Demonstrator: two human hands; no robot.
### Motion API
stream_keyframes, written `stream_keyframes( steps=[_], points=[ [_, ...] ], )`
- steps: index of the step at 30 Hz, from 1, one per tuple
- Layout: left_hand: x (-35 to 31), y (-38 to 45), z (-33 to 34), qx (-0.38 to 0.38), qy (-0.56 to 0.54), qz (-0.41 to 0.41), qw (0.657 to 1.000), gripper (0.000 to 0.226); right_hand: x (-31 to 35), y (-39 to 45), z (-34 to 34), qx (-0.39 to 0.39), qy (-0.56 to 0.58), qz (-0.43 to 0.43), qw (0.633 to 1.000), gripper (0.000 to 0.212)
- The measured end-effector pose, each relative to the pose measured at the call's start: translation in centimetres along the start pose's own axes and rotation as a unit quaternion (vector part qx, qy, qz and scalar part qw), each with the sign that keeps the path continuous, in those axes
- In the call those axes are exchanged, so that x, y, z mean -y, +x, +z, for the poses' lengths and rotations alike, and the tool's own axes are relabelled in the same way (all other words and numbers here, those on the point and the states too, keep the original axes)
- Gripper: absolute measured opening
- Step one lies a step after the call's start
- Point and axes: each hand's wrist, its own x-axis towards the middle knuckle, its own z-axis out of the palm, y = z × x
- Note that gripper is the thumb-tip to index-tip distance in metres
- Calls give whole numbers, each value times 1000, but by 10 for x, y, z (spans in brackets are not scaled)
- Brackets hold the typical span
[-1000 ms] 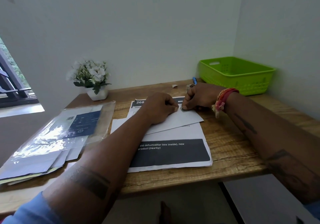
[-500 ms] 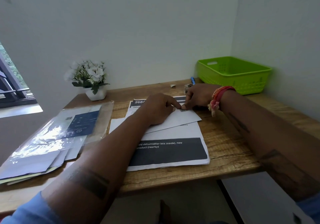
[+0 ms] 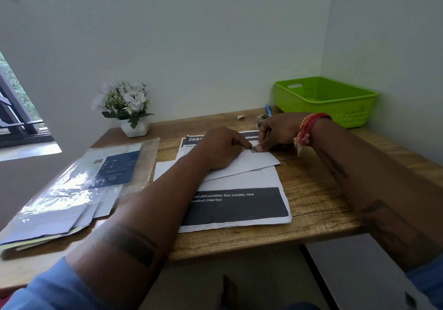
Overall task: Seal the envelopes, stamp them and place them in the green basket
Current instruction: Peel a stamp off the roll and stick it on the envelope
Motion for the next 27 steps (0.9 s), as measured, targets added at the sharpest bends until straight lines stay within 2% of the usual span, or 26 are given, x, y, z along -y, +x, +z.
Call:
stream_keyframes(
  steps=[4,8,10,15,20,24,27],
  points=[
    [1,0,1,5,-4,-2,1000,25,-5,-4,-4,10,24,9,1000,40],
    [1,1,0,8,-4,-2,1000,27,5,3,5,-27,-90,39,995,61],
    [0,0,-1,5,3,0,1000,27,8,9,8,-46,-131,53,989,57],
    [-1,-1,-2,2,-4,6,1000,27,7,13,11,-67,-141,50,986,47],
    [-1,-2,-3,-1,-10,7,1000,26,4,5,8,-24,-79,37,996,65],
    [-3,-2,-4,8,-6,7,1000,29,4,6,8,-20,-65,21,997,65],
    [-3,-2,-5,13,-12,-4,1000,26,7,5,2,20,-68,10,997,59]
  ],
)
